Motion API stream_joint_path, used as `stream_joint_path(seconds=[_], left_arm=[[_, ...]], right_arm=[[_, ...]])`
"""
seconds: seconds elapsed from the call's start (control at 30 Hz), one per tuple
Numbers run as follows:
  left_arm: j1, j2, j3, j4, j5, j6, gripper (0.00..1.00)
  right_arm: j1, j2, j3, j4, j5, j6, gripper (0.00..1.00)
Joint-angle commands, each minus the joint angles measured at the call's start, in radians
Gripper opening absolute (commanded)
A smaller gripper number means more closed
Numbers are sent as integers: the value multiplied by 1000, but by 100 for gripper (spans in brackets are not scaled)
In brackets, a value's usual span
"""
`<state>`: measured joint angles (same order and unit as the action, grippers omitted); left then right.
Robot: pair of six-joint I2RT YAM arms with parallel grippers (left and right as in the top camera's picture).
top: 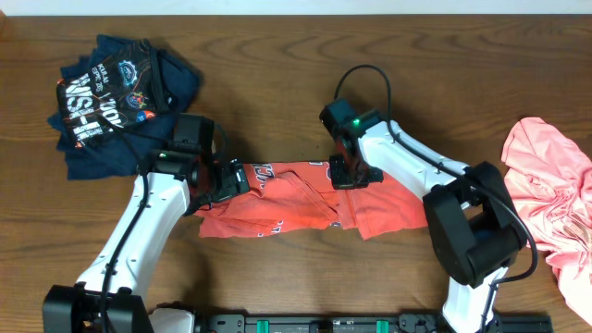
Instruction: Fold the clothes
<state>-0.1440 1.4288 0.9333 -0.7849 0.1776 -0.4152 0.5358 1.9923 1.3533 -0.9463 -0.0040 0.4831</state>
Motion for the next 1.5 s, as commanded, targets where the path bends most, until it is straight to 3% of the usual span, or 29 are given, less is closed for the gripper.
stream_joint_path(seconds=[0.0, 0.5, 0.73, 0.77, 0.83, 0.97, 1.23, 1.47], left_arm=[[3, 0, 18, -4, 2, -5, 95], [3, 0, 18, -3, 2, -5, 95], [3, 0, 18, -4, 2, -5, 95], [3, 0, 18, -4, 2, -5, 95], [3, 0, 18, -4, 2, -5, 95], [3, 0, 18, -4, 2, -5, 95], [3, 0, 18, -4, 2, -5, 95], [3, 0, 18, -4, 2, -5, 95]], right_arm=[[-27, -12, 52, -4, 12, 18, 1], [-28, -12, 80, 80, 17, 18, 1], [-25, -12, 80, 127, -105, -28, 1], [-25, -12, 80, 123, -105, -27, 5], [-26, -12, 80, 98, -93, -28, 24], [-31, -26, 82, -10, -3, -26, 34], [-2, -107, 89, -169, 83, -9, 34], [61, -92, 18, -111, 83, 11, 34]])
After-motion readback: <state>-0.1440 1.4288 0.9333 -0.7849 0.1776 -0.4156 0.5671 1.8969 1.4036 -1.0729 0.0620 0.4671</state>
